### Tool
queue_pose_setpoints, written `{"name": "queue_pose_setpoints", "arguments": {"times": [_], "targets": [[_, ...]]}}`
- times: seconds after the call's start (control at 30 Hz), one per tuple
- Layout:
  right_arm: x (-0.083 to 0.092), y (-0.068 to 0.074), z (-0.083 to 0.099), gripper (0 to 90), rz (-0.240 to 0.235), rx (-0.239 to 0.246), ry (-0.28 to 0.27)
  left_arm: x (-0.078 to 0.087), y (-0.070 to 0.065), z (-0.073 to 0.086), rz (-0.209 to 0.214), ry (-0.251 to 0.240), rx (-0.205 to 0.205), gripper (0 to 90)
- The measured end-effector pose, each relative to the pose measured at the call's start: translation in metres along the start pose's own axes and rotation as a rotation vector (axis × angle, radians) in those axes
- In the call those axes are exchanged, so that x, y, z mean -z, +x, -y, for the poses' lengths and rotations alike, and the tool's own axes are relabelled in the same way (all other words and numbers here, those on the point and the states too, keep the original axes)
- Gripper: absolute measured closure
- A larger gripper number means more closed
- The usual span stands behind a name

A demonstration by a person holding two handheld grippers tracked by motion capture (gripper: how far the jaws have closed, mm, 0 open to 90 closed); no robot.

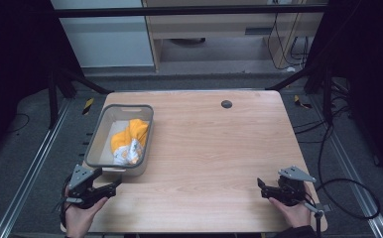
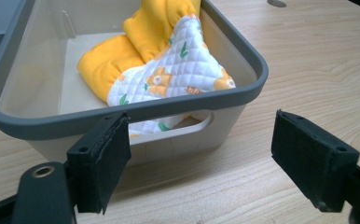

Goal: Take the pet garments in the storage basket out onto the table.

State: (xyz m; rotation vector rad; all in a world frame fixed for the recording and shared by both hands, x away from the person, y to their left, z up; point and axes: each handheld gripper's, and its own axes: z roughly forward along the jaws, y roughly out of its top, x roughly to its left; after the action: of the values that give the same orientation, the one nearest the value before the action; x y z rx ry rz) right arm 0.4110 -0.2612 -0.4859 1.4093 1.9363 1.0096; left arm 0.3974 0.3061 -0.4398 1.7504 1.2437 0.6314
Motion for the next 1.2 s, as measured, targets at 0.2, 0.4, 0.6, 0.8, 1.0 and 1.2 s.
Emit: {"name": "queue_pose_setpoints", "arguments": {"times": [0.2,0.4,0.6,0.8,1.0,1.2], "targets": [[0.0,0.001,0.0,8.2,-0.003,0.002,0.004,0.002,-0.001,-0.005,0.001,-0.01,-0.006,20.0],[-0.001,0.002,0.0,8.6,0.001,0.013,0.002,0.005,-0.001,-0.014,-0.004,-0.025,-0.017,20.2],[-0.001,0.002,0.0,9.0,0.001,0.01,-0.002,0.009,0.002,-0.018,-0.004,-0.041,-0.006,20.6],[-0.002,0.003,0.0,9.0,-0.001,0.013,-0.002,0.008,0.001,-0.025,0.0,-0.043,-0.011,21.1],[-0.002,0.002,0.001,9.1,0.001,0.008,-0.003,0.004,0.0,-0.035,0.001,-0.048,-0.018,21.2],[-0.002,0.002,0.001,9.1,0.001,0.008,-0.003,0.0,0.0,-0.046,0.004,-0.061,-0.014,21.5]]}}
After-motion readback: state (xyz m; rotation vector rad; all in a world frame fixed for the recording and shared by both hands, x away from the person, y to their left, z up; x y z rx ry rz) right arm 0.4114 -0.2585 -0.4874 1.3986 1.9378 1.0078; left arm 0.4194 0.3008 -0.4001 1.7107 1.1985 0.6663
